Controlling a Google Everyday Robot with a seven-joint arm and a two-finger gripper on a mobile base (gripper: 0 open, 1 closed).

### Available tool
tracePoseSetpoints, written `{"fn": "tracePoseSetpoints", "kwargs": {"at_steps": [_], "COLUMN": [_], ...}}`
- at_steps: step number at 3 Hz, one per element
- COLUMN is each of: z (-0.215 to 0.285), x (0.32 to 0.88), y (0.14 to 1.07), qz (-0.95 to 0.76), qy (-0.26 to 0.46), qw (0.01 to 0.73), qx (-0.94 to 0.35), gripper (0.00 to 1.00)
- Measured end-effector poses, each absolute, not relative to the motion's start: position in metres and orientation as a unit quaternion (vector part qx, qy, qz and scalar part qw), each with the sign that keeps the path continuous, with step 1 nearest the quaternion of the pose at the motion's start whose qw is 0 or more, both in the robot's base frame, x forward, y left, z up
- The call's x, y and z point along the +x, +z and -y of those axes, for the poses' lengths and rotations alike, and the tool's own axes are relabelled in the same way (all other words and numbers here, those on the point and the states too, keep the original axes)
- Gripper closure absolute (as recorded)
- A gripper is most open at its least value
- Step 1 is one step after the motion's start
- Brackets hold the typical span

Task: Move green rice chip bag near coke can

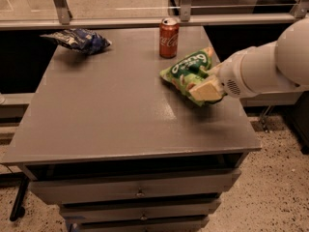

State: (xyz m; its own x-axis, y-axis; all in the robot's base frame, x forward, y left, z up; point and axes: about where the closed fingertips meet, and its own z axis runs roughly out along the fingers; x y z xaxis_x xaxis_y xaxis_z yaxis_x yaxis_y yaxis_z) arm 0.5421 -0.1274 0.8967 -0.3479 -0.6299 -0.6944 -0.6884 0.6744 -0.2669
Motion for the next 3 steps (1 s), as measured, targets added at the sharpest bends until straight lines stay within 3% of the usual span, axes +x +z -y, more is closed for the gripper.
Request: {"fn": "tracePoseSetpoints", "kwargs": {"at_steps": [2, 3], "z": [0.203, 0.205], "x": [0.623, 0.664], "y": [0.891, 0.897], "qz": [-0.835, -0.83], "qy": [-0.022, -0.026], "qw": [0.416, 0.427], "qx": [-0.358, -0.357], "gripper": [1.0, 1.0]}}
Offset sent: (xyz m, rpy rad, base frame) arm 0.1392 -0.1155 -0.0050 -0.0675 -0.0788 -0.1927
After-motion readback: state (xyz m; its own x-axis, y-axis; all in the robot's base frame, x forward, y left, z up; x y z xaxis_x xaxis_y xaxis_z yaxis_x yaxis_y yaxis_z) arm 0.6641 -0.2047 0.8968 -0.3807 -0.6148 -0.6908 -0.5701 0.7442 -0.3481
